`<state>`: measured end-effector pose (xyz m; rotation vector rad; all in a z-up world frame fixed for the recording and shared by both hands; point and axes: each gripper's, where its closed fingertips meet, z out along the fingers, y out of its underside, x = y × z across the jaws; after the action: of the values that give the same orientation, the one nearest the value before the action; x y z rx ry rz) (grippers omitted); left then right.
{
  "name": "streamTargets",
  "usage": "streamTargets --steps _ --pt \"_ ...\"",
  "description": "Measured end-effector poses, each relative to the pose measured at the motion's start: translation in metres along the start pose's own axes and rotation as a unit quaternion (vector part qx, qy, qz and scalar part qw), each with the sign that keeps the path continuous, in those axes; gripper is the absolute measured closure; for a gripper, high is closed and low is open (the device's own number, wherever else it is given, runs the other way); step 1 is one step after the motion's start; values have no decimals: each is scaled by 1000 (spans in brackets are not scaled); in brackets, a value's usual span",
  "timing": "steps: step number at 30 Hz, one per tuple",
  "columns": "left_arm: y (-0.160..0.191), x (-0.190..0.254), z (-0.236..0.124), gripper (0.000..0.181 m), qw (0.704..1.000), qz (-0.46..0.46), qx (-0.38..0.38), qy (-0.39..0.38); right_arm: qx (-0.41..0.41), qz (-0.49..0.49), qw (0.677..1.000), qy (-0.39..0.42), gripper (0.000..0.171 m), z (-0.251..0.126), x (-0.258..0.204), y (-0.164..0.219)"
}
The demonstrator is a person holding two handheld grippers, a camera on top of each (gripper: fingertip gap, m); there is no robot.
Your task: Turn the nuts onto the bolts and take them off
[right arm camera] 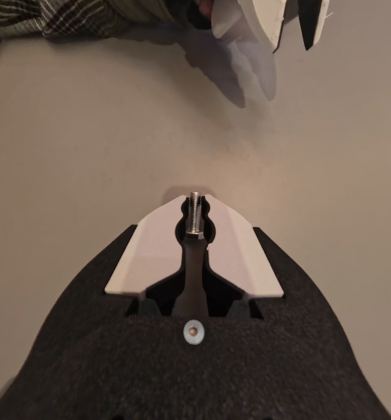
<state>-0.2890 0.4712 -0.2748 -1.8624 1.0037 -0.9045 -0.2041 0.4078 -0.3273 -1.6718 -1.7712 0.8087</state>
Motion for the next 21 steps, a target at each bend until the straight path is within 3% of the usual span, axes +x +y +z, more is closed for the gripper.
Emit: streamTargets --steps 7,12,15,21 --pt "4 4 4 154 1000 4 -12 6 -66 -36 997 4 147 -14 0 12" --pt "5 3 5 154 1000 5 -18 4 -224 -130 966 -12 151 -33 5 10" --pt "6 1 4 154 1000 1 -18 2 -301 -161 939 -51 155 -27 2 5" --pt "7 -2 1 153 1000 -2 -19 -1 -367 -146 913 -101 158 0 -1 14"
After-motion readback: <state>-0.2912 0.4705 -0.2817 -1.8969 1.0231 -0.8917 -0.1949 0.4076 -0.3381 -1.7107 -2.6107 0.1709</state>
